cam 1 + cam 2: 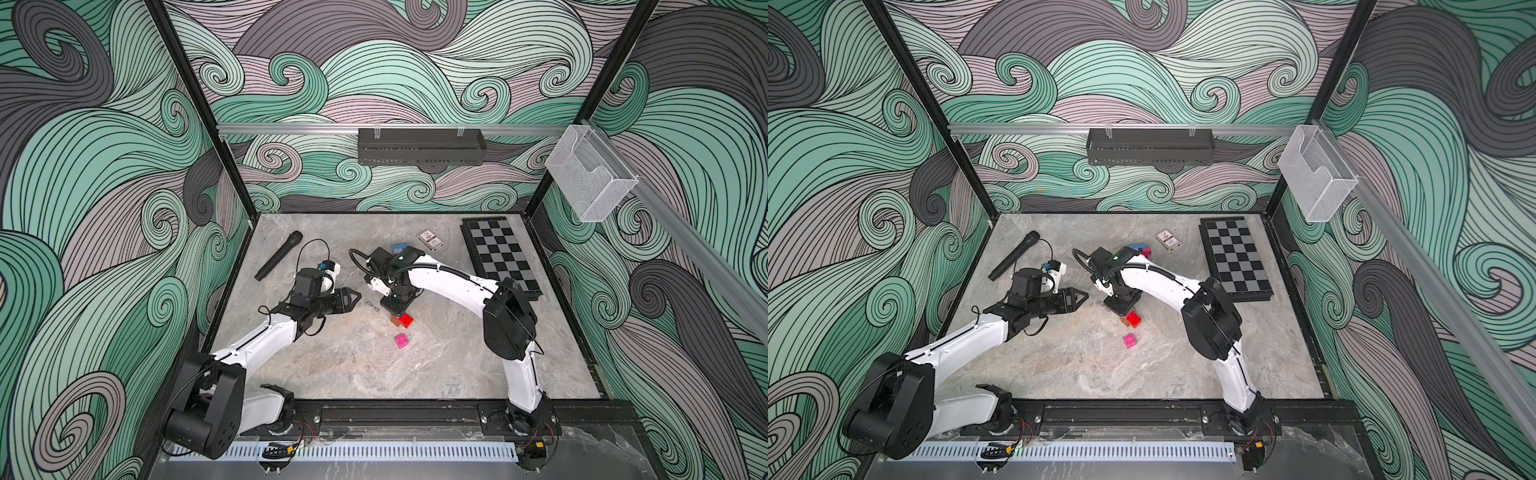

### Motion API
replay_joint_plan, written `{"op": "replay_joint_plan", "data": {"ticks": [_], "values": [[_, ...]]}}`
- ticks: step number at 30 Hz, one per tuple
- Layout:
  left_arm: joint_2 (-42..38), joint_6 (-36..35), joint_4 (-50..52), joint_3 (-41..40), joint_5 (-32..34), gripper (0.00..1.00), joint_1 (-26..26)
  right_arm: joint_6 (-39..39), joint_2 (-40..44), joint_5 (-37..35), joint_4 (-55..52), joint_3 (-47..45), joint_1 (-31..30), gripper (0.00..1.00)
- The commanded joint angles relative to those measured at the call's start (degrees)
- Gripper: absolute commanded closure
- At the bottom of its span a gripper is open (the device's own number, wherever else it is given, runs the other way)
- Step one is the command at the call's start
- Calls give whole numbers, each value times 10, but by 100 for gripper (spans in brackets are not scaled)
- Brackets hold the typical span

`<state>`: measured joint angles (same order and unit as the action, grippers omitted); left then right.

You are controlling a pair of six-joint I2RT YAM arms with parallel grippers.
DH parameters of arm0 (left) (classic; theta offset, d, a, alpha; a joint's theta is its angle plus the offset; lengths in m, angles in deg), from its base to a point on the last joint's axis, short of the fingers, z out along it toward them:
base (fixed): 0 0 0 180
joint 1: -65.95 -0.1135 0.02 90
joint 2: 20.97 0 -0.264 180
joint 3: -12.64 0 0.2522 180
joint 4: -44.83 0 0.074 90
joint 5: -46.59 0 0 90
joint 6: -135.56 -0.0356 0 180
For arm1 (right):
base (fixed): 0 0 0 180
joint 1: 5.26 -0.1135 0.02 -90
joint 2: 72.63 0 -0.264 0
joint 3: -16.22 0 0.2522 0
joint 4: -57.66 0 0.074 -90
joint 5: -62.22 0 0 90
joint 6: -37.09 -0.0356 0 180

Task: Assemble the letter p with lego
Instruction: Assemble the lego brick with the lego brick.

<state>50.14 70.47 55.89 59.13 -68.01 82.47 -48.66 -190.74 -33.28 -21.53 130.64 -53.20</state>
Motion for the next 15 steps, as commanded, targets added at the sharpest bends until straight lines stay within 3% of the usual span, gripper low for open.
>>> {"op": "replay_joint_plan", "data": {"ticks": [1,15], "values": [[-12,-13,-8,-5,4,47,-4,18,-6,1,-18,10,-1,79],[-10,-14,-7,-5,4,47,-4,20,-14,-9,-18,10,-3,79]]}}
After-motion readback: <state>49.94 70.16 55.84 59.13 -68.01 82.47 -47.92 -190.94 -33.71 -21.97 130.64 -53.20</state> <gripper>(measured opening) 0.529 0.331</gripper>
